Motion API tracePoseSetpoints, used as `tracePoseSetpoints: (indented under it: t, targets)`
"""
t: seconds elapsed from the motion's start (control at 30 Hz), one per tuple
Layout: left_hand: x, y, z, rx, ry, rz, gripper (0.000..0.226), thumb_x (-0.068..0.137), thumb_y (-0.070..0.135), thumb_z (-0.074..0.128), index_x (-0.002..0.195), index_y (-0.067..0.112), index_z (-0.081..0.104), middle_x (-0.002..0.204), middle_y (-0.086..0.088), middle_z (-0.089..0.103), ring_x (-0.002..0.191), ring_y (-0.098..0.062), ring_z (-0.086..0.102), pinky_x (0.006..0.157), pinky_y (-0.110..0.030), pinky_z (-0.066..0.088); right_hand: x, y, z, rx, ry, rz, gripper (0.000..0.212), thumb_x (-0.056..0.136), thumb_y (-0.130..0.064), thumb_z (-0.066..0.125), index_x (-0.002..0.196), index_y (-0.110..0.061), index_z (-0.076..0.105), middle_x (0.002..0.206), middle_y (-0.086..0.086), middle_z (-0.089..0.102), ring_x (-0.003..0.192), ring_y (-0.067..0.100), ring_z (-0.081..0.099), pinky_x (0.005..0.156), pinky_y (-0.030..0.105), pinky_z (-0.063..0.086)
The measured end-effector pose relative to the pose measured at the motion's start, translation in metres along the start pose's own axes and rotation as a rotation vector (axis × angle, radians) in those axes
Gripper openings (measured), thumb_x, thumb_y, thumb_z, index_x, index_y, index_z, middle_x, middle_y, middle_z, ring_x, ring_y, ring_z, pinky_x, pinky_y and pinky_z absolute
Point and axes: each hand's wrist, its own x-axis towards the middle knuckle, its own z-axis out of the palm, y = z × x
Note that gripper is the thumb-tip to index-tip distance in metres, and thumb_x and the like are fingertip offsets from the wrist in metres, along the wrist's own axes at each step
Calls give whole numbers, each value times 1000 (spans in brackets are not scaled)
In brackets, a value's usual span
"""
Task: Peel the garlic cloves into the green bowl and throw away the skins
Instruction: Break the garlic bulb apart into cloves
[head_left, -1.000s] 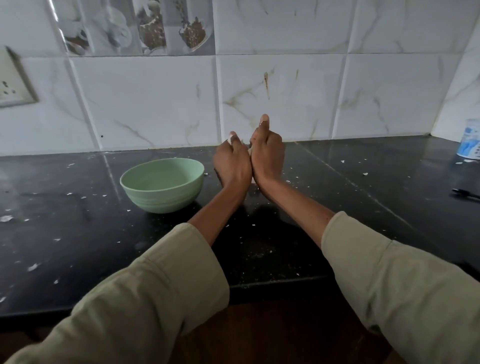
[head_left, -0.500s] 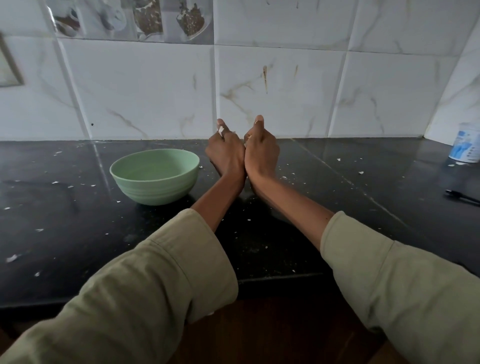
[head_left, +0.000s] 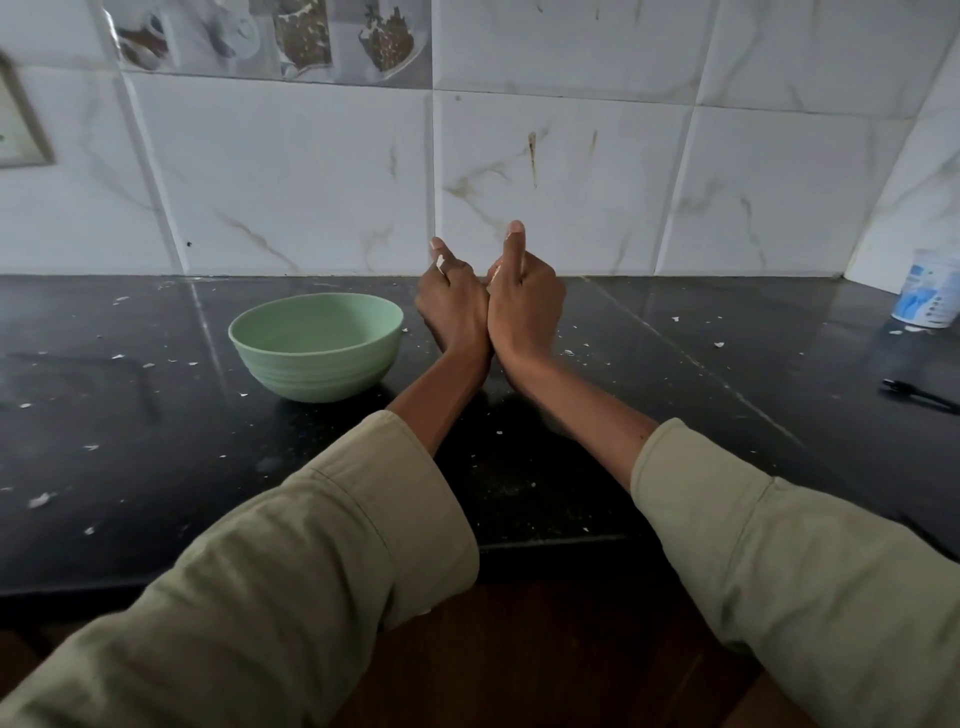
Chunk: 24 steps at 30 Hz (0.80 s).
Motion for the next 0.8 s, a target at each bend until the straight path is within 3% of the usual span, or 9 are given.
tracePoseSetpoints:
  t: [0.13,0.2,0.3,0.43,0.5,0.57,0.7,0.8]
  targets:
    - [2,2,-2,14,13,-13,67,113,47,27,60,11,48,69,-6,64,69,-28,61,67,-35,42,-4,-5,4,8,9,104,66,110,-50,33,61,-15,59,64,-1,68,72,19,68,80,37,54]
    - [2,3,-2,45,24,-3,66,113,46,27,63,9,50,72,-7,65,68,-26,61,62,-34,39,-5,-6,5,-6,8,124,65,108,-50,35,66,-9,62,67,3,68,73,21,67,79,39,53]
    - [7,-2,-2,71,8,30,70,112,50,27,71,0,55,80,-19,69,76,-37,63,66,-37,41,-7,-8,5,-12,-4,170,61,107,-46,39,75,-1,64,69,6,67,70,17,62,70,35,46]
    - [9,-4,-3,107,-1,52,74,112,50,26,81,-8,60,91,-26,71,89,-45,65,68,-39,40,-7,-9,3,6,-28,241,52,102,-40,50,61,-7,48,62,5,57,61,19,50,61,35,36]
    - [8,-3,-3,110,-7,74,70,112,49,28,67,2,54,85,-24,71,86,-45,65,68,-39,41,-7,-11,2,26,-46,294,49,97,-40,58,61,-9,45,60,6,54,59,18,49,57,33,38]
    - [7,-2,-4,125,4,91,64,113,47,29,62,11,48,78,-18,68,81,-40,65,68,-41,43,-6,-12,2,43,-77,361,41,92,-40,63,69,-7,55,65,8,61,61,18,53,57,31,43]
    - [6,-1,-7,217,9,165,65,114,44,28,65,6,48,69,-10,59,70,-32,57,62,-39,35,-9,-13,3,75,-127,474,32,89,-34,64,84,-3,67,74,3,66,63,18,57,56,27,45]
    - [6,-2,-8,220,31,175,63,114,44,27,75,2,53,70,-8,57,63,-22,50,59,-37,29,-11,-12,4,103,-110,451,25,88,-28,66,69,-13,58,66,3,59,59,19,49,50,26,39]
